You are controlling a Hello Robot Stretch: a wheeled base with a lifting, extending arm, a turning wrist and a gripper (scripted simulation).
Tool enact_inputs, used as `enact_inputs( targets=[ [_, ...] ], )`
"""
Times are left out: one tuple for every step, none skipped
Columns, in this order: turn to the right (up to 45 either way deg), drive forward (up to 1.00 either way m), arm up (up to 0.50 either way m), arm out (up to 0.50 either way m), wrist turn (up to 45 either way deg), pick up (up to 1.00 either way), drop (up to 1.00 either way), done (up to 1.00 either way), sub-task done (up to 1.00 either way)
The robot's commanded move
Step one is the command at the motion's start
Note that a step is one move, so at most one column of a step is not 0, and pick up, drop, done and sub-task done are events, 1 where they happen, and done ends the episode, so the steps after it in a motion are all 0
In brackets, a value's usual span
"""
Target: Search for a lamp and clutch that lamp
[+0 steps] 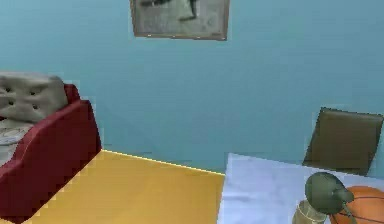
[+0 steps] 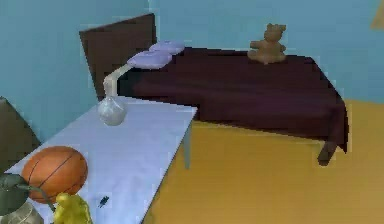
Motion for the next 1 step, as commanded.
enact_inputs(
  targets=[
    [-39.0,0.0,0.0,0.0,0.0,0.0,0.0,0.0,0.0]
  ],
)
